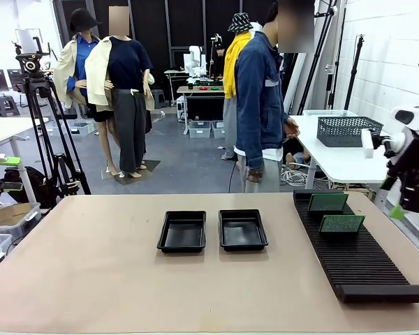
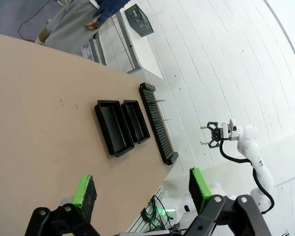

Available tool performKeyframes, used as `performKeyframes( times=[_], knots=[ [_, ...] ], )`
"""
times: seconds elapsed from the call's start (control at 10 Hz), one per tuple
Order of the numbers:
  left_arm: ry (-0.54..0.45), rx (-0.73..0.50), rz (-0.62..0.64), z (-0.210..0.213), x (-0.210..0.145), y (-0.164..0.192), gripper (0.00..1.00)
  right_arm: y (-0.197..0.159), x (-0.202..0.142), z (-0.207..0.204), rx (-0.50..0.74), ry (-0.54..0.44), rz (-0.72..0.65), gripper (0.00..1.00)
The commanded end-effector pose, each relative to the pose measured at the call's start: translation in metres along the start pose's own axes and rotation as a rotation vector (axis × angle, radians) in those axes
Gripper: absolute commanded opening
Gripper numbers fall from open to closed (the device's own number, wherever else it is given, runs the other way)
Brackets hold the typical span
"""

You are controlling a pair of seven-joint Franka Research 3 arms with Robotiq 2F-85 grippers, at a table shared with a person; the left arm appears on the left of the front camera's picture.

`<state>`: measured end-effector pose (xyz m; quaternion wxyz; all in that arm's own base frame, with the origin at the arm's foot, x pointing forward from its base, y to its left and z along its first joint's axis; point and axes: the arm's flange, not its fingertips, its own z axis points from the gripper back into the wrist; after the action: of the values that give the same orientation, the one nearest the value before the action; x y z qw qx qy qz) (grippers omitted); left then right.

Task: Inspect and transfer BCBs to ESD trays.
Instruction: Pick up the Blank PCB from the PCB Rack and place it in the left ESD tray.

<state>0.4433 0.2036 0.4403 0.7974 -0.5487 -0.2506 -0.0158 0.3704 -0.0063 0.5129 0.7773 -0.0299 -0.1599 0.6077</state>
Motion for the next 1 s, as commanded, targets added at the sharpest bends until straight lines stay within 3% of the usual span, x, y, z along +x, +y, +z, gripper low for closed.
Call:
performKeyframes(
  times=[0.0,0.6,0.9],
  knots=[
    [-0.003,-0.001,-0.003,0.001,0.000,-0.002,1.00,-0.034,0.008,-0.021,0.000,-0.031,0.016,1.00],
    [-0.003,-0.001,-0.003,0.001,0.000,-0.002,1.00,-0.117,0.017,-0.057,0.178,-0.017,-0.059,1.00],
    [-0.003,-0.001,-0.003,0.001,0.000,-0.002,1.00,-0.138,0.012,-0.086,0.262,-0.010,-0.072,1.00]
  ],
)
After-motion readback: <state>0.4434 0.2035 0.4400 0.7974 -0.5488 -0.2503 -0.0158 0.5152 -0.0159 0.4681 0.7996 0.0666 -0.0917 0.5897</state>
